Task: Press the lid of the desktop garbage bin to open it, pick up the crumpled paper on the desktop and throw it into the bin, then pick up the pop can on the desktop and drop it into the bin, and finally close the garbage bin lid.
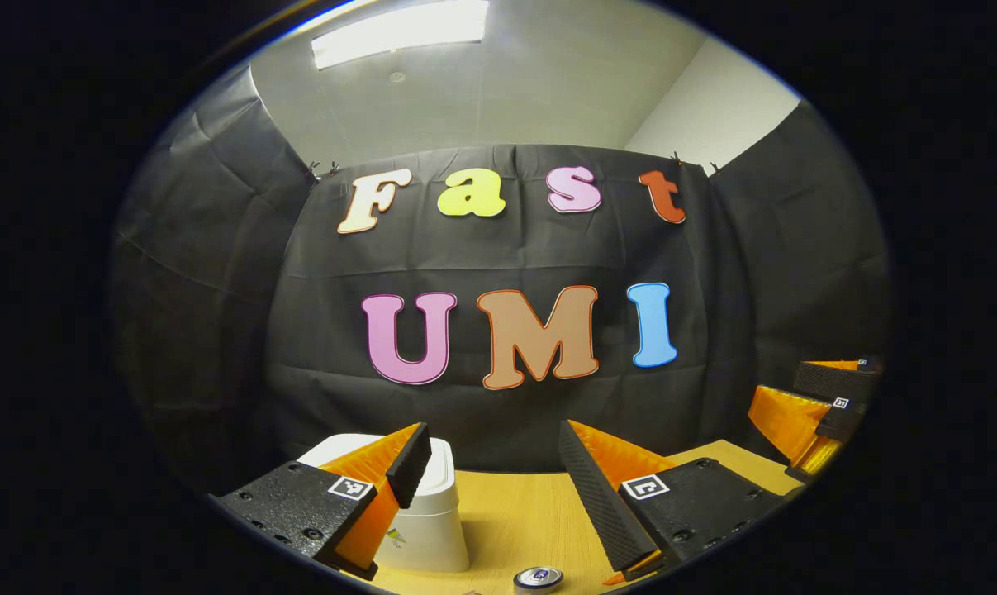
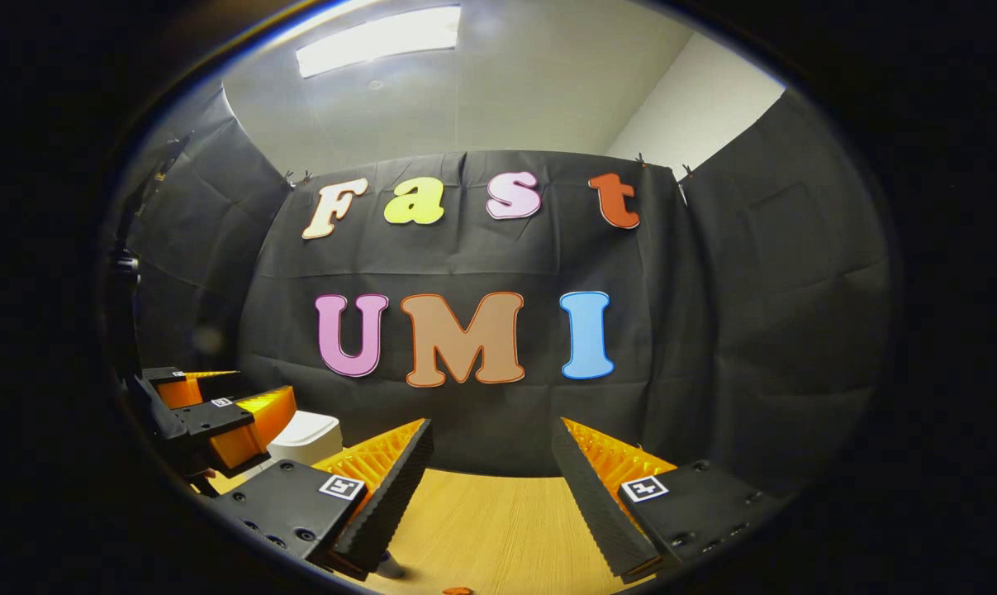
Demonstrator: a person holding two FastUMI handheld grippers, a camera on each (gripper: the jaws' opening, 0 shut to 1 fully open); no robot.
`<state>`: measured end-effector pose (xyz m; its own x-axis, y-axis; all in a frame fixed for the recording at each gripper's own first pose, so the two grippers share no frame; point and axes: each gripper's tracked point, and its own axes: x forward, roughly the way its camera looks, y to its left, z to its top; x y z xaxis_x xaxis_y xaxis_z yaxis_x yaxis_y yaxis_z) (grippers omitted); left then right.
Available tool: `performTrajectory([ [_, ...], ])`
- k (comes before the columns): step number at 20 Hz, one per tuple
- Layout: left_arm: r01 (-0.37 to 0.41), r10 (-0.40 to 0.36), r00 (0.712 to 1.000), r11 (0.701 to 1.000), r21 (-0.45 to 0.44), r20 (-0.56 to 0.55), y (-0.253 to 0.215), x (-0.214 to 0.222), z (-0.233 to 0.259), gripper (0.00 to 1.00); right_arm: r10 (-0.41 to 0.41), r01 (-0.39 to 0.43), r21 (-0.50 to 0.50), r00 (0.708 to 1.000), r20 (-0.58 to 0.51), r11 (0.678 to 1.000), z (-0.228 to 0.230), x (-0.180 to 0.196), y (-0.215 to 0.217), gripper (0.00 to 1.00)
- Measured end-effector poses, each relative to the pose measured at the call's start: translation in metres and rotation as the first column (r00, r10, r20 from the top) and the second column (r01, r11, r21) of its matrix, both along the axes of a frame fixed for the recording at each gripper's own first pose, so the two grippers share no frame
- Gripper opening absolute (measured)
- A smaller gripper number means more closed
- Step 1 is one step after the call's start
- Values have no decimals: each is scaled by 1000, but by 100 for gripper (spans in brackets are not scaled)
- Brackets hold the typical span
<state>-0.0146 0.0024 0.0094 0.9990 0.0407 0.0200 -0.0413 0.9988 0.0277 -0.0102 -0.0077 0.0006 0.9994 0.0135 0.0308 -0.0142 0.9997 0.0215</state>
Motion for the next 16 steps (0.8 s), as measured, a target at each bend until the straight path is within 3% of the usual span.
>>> performTrajectory([
  [2,3,-3,1000,1000,0,-1,-1,0,0,92,-3,3,3,1000,-3,1000,-1,-1,-2,96],
  [4,8,-8,1000,1000,-1,-1,-2,-1,1,82,-6,6,3,1000,-3,1000,0,-1,-3,96],
  [7,29,-29,999,1000,-1,-19,-7,0,-5,58,-4,4,2,1000,-5,1000,-2,-1,-2,96],
  [10,38,-38,998,999,-4,-41,-7,-1,-9,42,0,-1,-2,1000,-10,1000,-4,-2,-1,96],
  [14,-25,25,999,1000,3,-27,13,-1,-4,7,3,-3,-8,1000,-12,1000,-4,-1,0,96],
  [16,-21,21,998,1000,-8,-54,16,2,-11,2,4,-4,-9,1000,-14,1000,-6,-1,2,96],
])
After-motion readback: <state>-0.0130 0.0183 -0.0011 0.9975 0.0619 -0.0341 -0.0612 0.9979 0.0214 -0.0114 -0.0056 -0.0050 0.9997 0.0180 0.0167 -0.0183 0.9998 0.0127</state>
